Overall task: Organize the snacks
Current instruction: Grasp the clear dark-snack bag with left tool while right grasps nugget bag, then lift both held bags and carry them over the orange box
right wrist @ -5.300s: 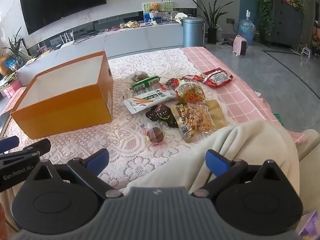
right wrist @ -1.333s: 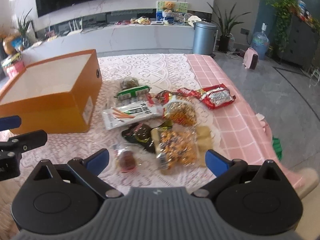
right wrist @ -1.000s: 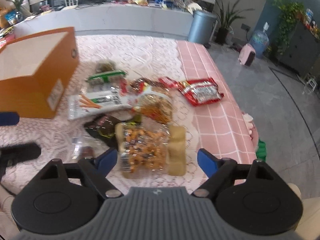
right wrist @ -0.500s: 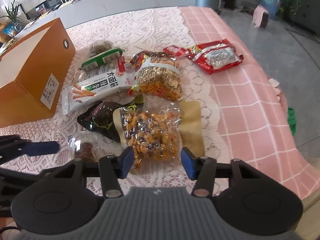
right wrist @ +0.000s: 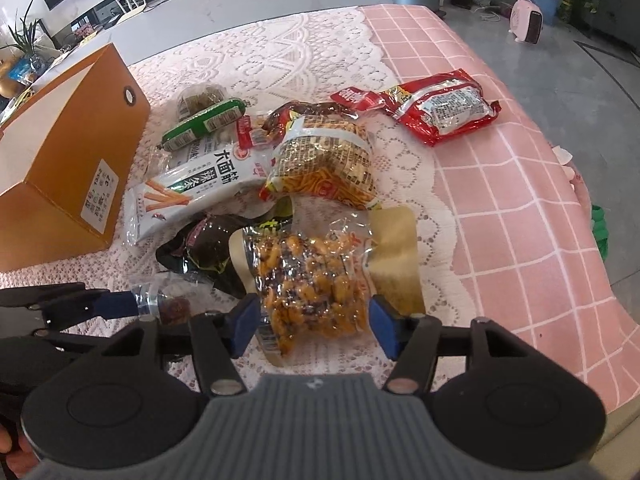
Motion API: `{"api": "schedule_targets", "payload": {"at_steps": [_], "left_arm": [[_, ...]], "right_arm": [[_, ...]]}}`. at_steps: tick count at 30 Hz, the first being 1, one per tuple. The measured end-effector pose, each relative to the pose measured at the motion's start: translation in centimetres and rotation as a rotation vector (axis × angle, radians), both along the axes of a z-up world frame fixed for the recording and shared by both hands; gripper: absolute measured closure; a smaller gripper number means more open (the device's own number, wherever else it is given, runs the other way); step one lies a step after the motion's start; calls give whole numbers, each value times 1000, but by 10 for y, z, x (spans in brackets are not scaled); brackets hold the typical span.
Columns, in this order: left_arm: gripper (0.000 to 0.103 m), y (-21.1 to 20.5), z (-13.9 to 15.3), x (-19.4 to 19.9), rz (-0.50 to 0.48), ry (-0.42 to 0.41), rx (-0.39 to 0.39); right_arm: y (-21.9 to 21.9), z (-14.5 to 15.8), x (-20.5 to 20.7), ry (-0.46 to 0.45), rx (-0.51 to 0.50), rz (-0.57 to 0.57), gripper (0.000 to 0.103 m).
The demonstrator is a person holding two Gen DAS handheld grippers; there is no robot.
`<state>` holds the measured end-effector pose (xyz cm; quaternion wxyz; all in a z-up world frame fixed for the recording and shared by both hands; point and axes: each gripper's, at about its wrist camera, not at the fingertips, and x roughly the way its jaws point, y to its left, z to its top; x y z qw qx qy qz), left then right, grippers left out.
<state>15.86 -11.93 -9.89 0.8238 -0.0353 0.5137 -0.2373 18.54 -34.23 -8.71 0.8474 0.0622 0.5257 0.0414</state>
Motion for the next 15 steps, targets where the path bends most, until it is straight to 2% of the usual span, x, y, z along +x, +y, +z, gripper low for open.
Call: {"api": "schedule_targets", "payload": {"at_steps": [2, 5, 6, 9, 15], "left_arm": [[38, -1, 0, -1, -6, -15, 4], [43, 2, 1, -3, -3, -18, -4], [45, 4, 3, -4, 0, -18, -2], [46, 9, 11, -8, 7, -55, 15], [46, 35, 27, -12, 80, -84, 37]], "right_arm": [[1, 0, 0, 0, -4, -1, 43], [3, 0, -1, -11, -26, 2, 41], [4, 0, -1, -16, -33, 5, 36], [7, 0, 1, -19, -42, 15, 26], [23, -6, 11, 12, -128, 53, 23]]}}
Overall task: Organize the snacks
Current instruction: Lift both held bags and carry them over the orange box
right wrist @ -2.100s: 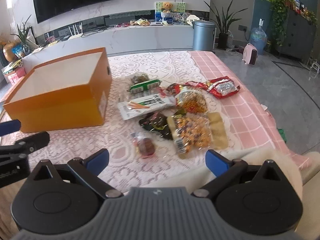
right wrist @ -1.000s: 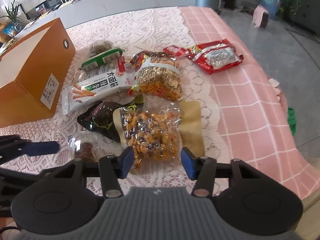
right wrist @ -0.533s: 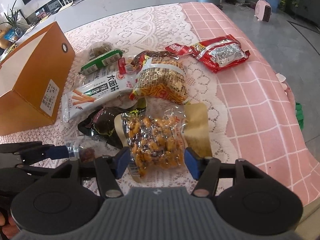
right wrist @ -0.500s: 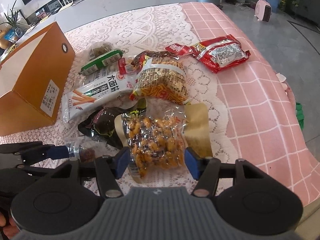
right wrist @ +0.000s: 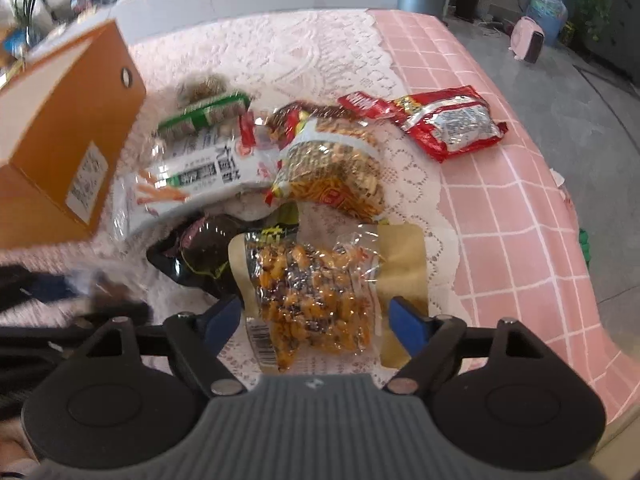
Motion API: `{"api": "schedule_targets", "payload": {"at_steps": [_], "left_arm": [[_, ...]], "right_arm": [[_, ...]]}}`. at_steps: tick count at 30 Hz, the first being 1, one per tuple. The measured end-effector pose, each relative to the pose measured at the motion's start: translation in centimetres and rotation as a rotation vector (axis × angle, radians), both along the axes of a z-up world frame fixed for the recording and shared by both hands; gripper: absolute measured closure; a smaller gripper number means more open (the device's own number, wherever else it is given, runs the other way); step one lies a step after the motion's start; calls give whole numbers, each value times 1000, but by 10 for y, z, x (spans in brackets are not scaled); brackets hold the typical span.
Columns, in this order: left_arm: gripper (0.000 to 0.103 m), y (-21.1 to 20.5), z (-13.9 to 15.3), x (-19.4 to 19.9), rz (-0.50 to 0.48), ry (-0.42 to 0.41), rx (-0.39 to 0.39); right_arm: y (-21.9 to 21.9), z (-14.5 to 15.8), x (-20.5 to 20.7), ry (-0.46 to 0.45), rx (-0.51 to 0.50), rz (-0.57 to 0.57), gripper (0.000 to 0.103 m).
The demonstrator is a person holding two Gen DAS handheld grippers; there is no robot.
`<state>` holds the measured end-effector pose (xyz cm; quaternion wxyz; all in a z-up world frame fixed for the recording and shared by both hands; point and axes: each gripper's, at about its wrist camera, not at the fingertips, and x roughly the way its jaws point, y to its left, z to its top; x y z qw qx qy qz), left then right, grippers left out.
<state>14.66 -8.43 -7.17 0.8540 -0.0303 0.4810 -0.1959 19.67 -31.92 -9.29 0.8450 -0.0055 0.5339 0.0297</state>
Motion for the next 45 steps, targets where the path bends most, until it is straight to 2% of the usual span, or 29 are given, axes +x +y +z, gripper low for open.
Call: {"api": "schedule_targets", "payload": {"at_steps": [3, 10, 14, 17, 21, 23, 26, 27, 31, 33, 36, 40, 45], "left_arm": [[46, 9, 5, -1, 26, -6, 1], [46, 14, 15, -9, 29, -35, -3], [46, 19, 20, -14, 34, -47, -12], [46, 24, 25, -18, 44, -58, -11], [46, 30, 29, -24, 62, -65, -5], [46, 33, 31, -28, 69, -68, -6], [46, 37, 37, -35, 75, -82, -12], [46, 39, 39, -37, 77, -88, -14], [46, 45, 45, -45, 94, -105, -18], [46, 49, 49, -48, 102, -113, -22], [46, 55, 53, -53, 114, -128, -30], [46, 62, 61, -60, 127, -146, -44], [46, 72, 75, -67, 144, -182, -63]], "right_arm": [[9, -5, 7, 24, -33, 39, 19], [10, -21, 22, 124, -64, 1, 18], [12, -25, 26, 138, -72, 16, 16], [10, -24, 25, 133, -65, 4, 21], [11, -19, 20, 101, -88, -5, 40], [13, -17, 18, 95, -101, -2, 43], [13, -14, 15, 88, -131, -6, 57], [14, -12, 12, 78, -144, -9, 66], [17, 0, -1, 20, -197, -10, 79], [21, 8, -10, -22, -241, -12, 79], [24, 21, -25, -63, -232, -8, 79], [38, 43, -50, -131, -270, 14, 79], [56, 83, -73, -223, -207, 44, 79]]}}
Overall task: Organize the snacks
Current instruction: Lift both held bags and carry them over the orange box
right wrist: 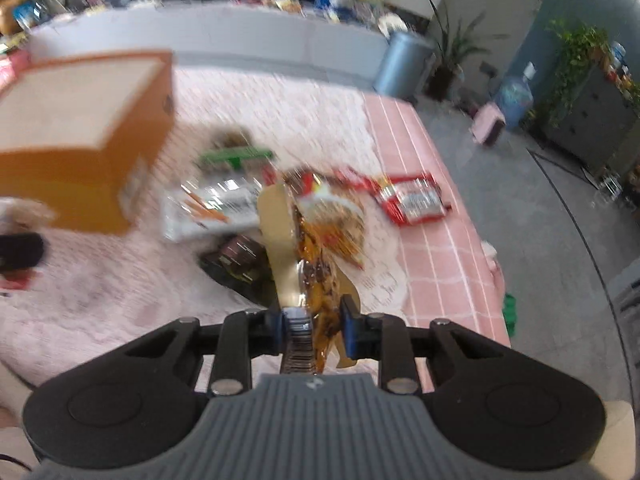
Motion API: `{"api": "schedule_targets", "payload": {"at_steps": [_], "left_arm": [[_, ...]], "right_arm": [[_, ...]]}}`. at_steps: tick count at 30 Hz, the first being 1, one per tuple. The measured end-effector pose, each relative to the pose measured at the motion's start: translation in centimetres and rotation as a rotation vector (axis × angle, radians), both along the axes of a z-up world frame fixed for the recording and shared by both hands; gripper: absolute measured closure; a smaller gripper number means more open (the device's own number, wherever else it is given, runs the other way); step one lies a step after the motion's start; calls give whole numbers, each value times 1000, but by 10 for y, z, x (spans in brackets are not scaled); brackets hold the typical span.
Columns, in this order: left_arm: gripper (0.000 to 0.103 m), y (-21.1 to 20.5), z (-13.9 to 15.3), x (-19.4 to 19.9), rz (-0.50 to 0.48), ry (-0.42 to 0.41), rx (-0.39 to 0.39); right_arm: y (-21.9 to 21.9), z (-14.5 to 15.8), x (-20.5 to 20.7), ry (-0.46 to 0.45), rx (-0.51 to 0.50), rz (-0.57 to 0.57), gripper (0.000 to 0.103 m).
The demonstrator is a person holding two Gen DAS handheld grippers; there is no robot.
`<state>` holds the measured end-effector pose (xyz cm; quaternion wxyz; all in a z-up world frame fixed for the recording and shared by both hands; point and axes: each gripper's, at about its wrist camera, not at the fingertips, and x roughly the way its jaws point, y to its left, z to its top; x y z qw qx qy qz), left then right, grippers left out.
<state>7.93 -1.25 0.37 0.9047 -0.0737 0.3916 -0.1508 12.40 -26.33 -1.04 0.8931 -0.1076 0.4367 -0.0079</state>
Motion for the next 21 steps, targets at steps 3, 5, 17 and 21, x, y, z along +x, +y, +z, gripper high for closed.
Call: {"api": "schedule_targets", "payload": {"at_steps": [3, 5, 17, 21], "left_arm": [[46, 8, 10, 1, 24, -28, 9], [46, 15, 17, 3, 44, -45, 15], [46, 58, 48, 49, 166, -84, 34], [46, 72, 46, 79, 204, -56, 47]], "right_arm": [[19, 24, -12, -50, 26, 63, 79], [33, 37, -16, -84, 46, 107, 79], [117, 82, 22, -156, 126, 342, 79], [136, 83, 49, -149, 164, 395, 79]]}}
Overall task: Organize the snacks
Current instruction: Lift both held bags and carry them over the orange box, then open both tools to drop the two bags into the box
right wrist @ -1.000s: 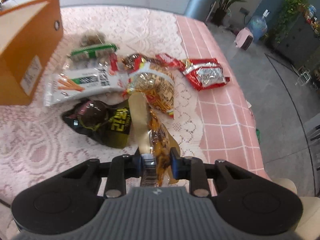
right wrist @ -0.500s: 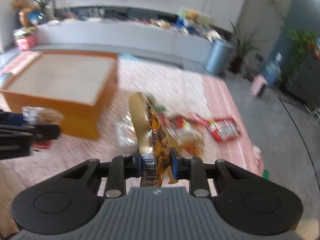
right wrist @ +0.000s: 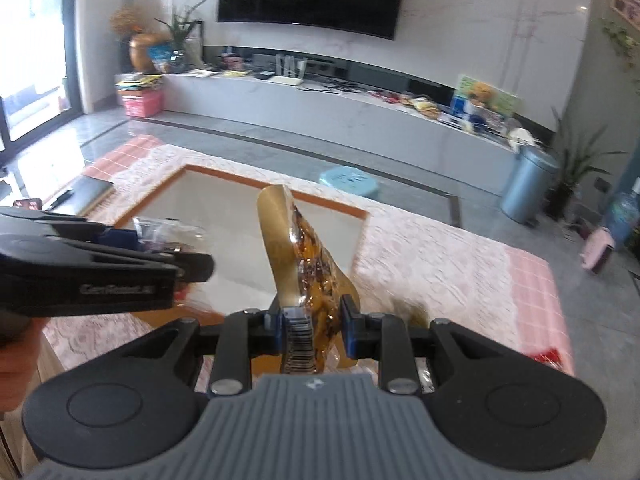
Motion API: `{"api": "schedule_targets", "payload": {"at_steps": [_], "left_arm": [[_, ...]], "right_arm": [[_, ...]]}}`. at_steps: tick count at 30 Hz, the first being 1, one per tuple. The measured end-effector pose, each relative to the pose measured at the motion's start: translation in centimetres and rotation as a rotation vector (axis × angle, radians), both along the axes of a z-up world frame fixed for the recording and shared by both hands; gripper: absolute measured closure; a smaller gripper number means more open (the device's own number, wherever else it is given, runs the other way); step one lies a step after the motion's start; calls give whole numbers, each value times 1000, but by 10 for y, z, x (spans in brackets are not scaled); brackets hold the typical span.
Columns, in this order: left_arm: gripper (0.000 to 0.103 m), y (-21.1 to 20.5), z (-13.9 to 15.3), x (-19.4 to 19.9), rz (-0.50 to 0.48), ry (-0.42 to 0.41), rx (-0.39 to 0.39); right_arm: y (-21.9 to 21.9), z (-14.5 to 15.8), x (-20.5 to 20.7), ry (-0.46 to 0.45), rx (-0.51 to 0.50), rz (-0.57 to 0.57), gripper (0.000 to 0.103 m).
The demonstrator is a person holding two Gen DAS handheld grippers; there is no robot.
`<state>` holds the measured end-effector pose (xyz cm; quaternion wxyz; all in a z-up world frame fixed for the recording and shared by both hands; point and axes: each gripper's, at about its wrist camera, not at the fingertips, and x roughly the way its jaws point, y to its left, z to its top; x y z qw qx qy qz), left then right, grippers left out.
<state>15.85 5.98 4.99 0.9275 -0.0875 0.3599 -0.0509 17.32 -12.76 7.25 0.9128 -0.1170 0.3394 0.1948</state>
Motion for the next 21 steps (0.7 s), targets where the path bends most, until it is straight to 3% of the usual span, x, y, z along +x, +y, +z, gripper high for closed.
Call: {"api": "schedule_targets", "payload": {"at_steps": [9, 12, 21], "left_arm": [[46, 14, -29, 61, 11, 122, 11], [46, 21, -48, 73, -1, 168, -27], [45, 35, -88, 100, -38, 307, -58]], "right_arm": [[46, -32, 66, 120, -24, 70, 79], [59, -53, 83, 179, -61, 86, 79], [64, -101, 129, 385, -108, 64, 80]]}}
